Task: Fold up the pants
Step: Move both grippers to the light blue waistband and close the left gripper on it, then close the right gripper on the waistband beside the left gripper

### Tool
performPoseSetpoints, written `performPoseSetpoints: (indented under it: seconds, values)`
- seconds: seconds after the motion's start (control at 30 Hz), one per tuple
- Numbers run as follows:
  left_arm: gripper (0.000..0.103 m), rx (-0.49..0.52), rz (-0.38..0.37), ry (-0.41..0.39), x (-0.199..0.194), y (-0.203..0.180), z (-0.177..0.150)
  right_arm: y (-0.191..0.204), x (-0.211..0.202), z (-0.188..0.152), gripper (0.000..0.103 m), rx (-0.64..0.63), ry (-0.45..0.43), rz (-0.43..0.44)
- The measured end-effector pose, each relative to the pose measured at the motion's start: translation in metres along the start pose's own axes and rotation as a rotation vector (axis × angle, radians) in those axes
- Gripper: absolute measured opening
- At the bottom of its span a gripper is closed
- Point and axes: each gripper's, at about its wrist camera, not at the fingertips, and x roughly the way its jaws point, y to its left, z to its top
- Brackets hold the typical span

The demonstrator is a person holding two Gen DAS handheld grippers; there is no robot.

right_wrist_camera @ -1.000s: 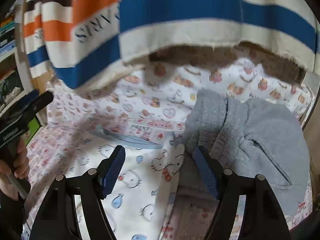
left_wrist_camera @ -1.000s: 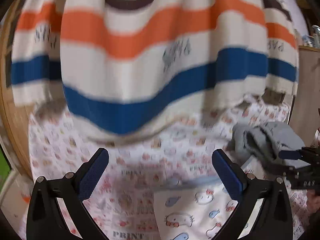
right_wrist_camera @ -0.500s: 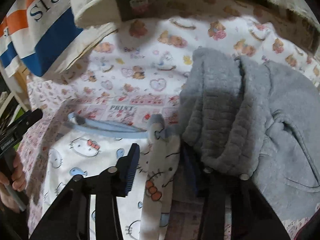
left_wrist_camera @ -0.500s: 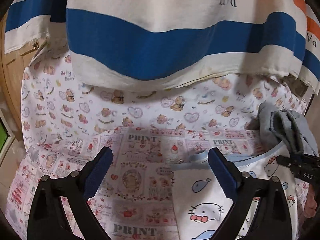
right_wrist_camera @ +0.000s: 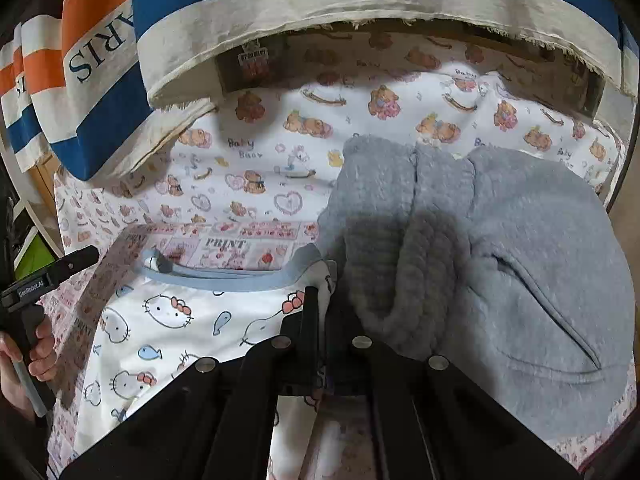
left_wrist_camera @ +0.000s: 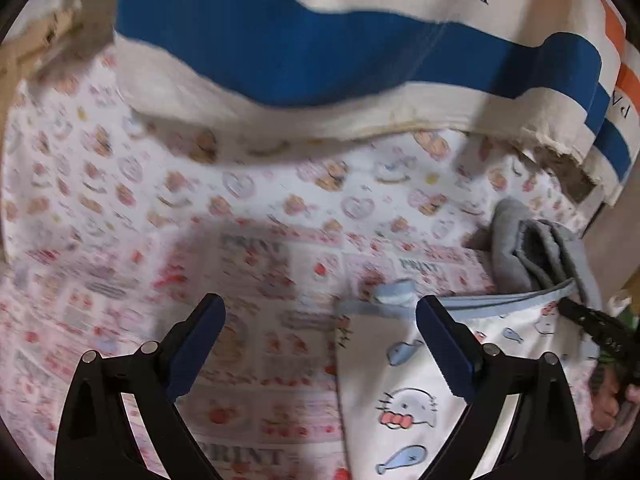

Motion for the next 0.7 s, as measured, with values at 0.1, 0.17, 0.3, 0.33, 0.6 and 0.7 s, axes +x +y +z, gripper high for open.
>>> performPoseSetpoints:
  seconds: [0.1, 0.17, 0.3, 0.33, 0.6, 0.7]
  values:
    - [0.095, -0.009, -0.073, 0.057, 0.012, -0.002, -0.004, 0.001, -0.003, -0.002, 0.002, -0.015, -0.003, -0.013]
    - [0.095, -0.004, -0.103, 0.079, 0.018, -0.006, -0.007, -0.001, -0.001, -0.002, 0.002, -0.001, 0.007, -0.006]
    - [0.087, 0.011, -0.158, 0.089, 0.025, -0.013, -0.007, -0.002, 0.004, -0.003, 0.002, 0.01, 0.019, 0.003]
    - [0.082, 0.012, -0.169, 0.092, 0.027, -0.015, -0.007, 0.0, 0.004, -0.003, 0.002, 0.005, 0.015, 0.001]
    - [0.027, 0.006, -0.206, 0.121, 0.042, -0.02, -0.012, 0.008, 0.009, -0.006, 0.002, -0.017, -0.013, 0.097]
    - [0.004, -0.002, -0.207, 0.13, 0.042, -0.018, -0.013, 0.009, 0.012, -0.007, 0.002, -0.017, -0.029, 0.103]
